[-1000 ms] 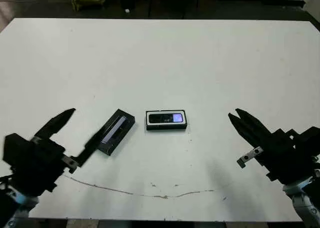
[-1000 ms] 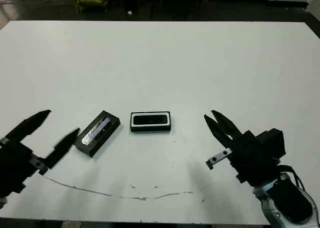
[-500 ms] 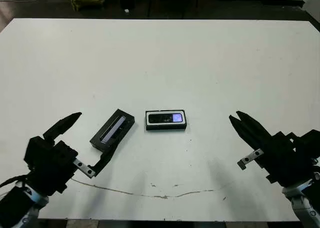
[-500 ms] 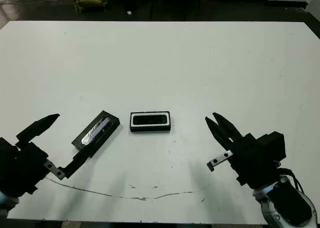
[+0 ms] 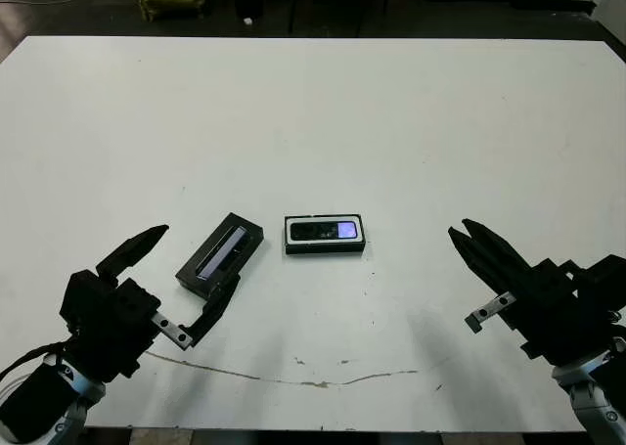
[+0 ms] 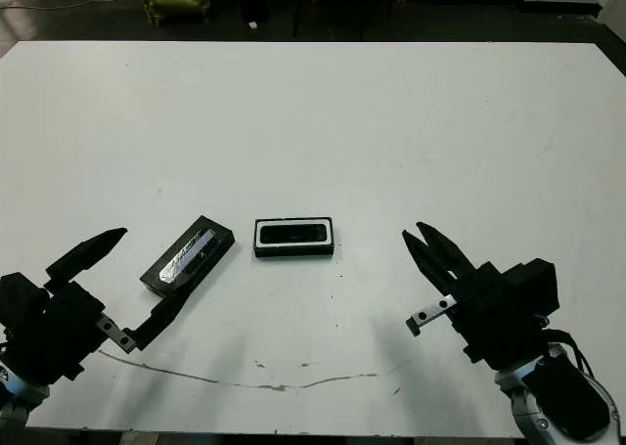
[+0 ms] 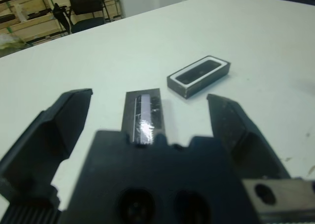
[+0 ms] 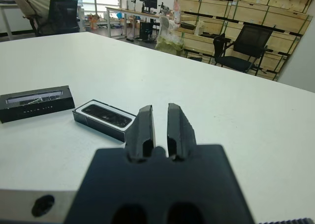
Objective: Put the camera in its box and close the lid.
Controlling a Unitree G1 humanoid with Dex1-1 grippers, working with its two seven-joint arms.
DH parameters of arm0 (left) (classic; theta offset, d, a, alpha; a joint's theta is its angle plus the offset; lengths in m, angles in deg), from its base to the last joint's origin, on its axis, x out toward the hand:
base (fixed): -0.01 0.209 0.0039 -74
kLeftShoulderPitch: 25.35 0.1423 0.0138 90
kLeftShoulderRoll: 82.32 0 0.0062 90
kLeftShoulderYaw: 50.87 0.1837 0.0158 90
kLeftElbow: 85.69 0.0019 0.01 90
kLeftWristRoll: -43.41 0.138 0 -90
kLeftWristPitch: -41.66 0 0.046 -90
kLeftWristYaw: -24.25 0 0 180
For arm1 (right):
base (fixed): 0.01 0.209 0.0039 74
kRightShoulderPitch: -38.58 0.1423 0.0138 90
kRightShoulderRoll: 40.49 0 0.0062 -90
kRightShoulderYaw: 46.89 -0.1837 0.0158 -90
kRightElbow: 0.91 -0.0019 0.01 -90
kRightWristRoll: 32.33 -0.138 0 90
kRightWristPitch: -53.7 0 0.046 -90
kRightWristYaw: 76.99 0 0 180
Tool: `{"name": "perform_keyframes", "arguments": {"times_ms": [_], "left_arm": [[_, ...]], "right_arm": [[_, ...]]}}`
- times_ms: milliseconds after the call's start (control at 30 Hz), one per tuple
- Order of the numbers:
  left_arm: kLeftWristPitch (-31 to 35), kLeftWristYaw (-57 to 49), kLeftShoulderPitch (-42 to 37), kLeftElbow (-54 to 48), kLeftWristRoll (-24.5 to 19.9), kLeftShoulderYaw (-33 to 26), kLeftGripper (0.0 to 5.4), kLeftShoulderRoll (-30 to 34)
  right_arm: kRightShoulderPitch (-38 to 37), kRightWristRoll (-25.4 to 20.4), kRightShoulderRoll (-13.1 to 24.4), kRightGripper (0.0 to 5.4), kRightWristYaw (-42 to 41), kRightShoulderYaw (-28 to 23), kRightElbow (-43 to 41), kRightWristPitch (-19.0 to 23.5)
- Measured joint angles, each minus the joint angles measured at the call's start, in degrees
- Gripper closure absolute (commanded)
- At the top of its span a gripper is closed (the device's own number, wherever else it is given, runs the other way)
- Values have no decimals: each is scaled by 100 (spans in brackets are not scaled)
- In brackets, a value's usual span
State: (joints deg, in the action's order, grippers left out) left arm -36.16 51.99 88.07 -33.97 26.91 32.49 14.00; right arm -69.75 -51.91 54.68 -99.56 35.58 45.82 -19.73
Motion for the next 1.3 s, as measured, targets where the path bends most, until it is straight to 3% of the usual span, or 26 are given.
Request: {"name": "perform_keyframes", "arguments": {"times_ms": [767, 1300], "left_arm": [[724, -39, -76, 104, -340, 47, 3, 56], [834, -285, -155, 354, 25, 250, 3, 59]], "right_arm": [[-22, 10, 42, 540, 54, 33, -126, 6], [-34, -64, 28, 540, -40, 37, -3, -61]]}}
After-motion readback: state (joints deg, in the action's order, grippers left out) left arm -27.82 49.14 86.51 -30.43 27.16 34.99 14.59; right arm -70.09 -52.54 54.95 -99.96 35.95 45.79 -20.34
